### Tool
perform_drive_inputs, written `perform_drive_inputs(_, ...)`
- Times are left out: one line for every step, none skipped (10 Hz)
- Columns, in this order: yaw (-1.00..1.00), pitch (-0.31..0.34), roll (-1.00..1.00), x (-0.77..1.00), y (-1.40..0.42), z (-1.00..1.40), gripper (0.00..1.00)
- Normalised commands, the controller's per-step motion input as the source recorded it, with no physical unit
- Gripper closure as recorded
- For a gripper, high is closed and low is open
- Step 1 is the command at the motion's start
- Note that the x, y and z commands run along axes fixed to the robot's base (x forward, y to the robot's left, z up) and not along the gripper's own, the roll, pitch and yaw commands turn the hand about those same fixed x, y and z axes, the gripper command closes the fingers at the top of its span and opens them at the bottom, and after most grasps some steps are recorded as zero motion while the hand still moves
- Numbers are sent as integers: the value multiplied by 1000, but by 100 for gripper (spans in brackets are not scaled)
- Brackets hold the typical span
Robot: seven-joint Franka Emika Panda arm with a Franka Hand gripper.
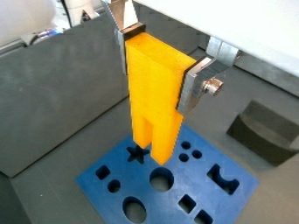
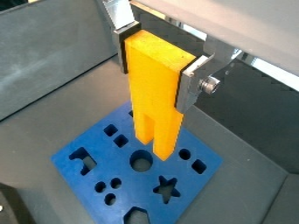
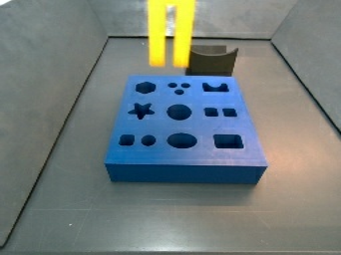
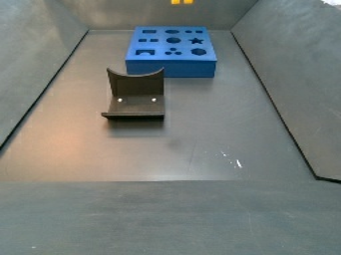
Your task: Insert the double-square object.
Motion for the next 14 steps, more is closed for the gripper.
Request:
perform_drive_inputs(-9,0,24,1000,74,-397,100)
perform_drive_inputs(0,0,16,1000,169,-389,100)
perform_drive_inputs(0,0,21,1000,237,-331,100)
perform_drive_inputs(0,0,54,1000,171,-211,100)
perform_drive_inputs(0,0,69,1000,131,-157,100)
perform_drive_inputs(0,-31,96,1000,69,-91,100)
perform_drive_inputs(0,-61,120,1000,3,-54,100)
perform_drive_inputs(0,-96,153,1000,0,0,100)
perform_drive_inputs(0,-111,157,1000,-60,0,100)
perform_drive_inputs(0,-137,110,1000,-63,-3,100)
perform_drive_inputs(0,-186,16,1000,-46,-89,100)
perform_drive_inputs(0,-194,0,1000,-86,-203,100)
perform_drive_inputs(0,-187,0,1000,-114,-297,100)
perform_drive_inputs(-100,-143,110,851,-251,-486,100)
